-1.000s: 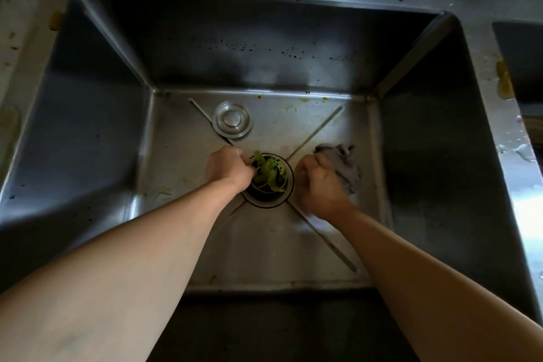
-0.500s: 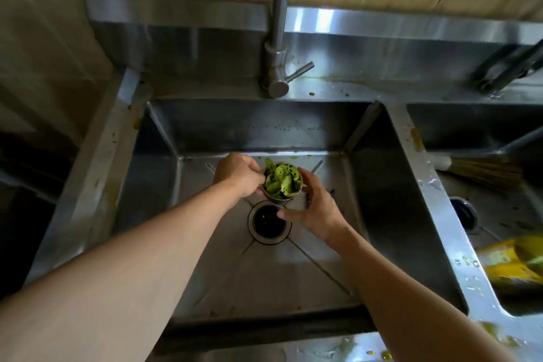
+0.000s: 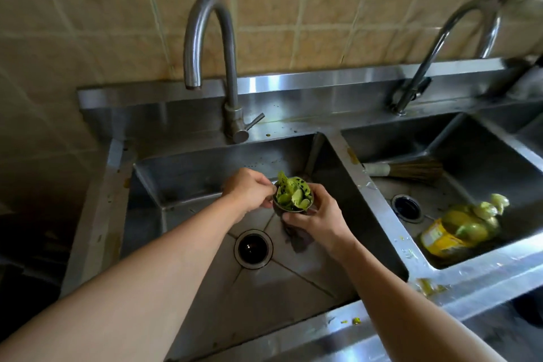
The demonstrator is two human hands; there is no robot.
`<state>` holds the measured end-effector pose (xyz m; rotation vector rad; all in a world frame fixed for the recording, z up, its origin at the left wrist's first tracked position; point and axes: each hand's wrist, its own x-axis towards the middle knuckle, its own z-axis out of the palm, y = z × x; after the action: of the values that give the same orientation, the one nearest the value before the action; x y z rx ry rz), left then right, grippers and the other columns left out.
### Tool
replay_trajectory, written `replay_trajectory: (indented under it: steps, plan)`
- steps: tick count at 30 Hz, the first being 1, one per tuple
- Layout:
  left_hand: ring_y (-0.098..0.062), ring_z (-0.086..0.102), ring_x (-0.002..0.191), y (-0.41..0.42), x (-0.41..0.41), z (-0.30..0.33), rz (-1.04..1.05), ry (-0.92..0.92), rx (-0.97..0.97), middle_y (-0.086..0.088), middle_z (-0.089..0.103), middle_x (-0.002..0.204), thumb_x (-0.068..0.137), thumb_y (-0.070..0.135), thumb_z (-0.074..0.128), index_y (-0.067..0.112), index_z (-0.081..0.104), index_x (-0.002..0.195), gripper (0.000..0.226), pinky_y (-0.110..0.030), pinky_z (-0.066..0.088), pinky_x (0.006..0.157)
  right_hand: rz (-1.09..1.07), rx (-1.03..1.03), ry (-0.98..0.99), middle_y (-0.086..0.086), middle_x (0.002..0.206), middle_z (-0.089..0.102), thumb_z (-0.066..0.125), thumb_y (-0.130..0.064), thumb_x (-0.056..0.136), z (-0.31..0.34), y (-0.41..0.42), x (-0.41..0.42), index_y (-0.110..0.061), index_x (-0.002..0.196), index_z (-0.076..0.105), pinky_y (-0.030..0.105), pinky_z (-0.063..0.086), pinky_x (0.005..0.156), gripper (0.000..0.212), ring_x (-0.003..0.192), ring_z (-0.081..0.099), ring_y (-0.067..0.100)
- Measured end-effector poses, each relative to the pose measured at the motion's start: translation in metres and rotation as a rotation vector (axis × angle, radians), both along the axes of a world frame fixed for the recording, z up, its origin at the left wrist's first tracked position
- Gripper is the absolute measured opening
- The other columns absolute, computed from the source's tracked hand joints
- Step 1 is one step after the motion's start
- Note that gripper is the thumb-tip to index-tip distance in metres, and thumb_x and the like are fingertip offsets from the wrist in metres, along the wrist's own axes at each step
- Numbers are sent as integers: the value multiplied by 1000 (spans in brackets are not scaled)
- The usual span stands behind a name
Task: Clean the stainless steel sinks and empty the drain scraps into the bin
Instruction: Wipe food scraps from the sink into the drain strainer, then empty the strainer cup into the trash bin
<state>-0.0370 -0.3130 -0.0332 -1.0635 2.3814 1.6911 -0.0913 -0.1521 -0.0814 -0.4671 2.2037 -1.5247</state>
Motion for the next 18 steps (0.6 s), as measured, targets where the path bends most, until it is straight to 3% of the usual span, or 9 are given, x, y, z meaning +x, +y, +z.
replay_trajectory:
  steps: [3, 8, 13, 18]
  plan:
    - [-10, 59, 48, 15, -6, 10, -42, 29, 7, -3, 64, 67, 91, 20, 60, 16, 63, 69, 22, -24, 45, 54, -67, -27, 11, -3, 104, 69, 84, -41, 44, 13, 20, 1, -24, 112, 57, 39, 54, 92, 76, 98, 66, 10]
    - [-19, 59, 66, 45, -17, 20, -114, 16, -31, -7, 68, 81, 89, 21, 60, 19, 64, 75, 15, -23, 40, 56, -195, -43, 25, -2, 104, 69, 84, -44, 41, 28, 68, -10, -29, 104, 57, 40, 54, 92, 70, 98, 66, 13]
    - [-18, 61, 73, 93, -32, 30, -204, -3, -57, -4, 66, 85, 89, 16, 61, 18, 64, 84, 6, -20, 38, 52, -293, -70, 40, -2, 103, 69, 87, -27, 50, 43, 134, -21, -30, 101, 56, 40, 52, 93, 60, 100, 66, 14]
    - [-15, 60, 71, 160, -53, 34, -269, -15, -62, -3, 66, 87, 89, 18, 61, 21, 63, 84, 7, -21, 37, 50, -333, -105, 50, -1, 104, 67, 88, -12, 61, 54, 213, -29, -27, 104, 54, 18, 52, 67, 57, 94, 66, 14]
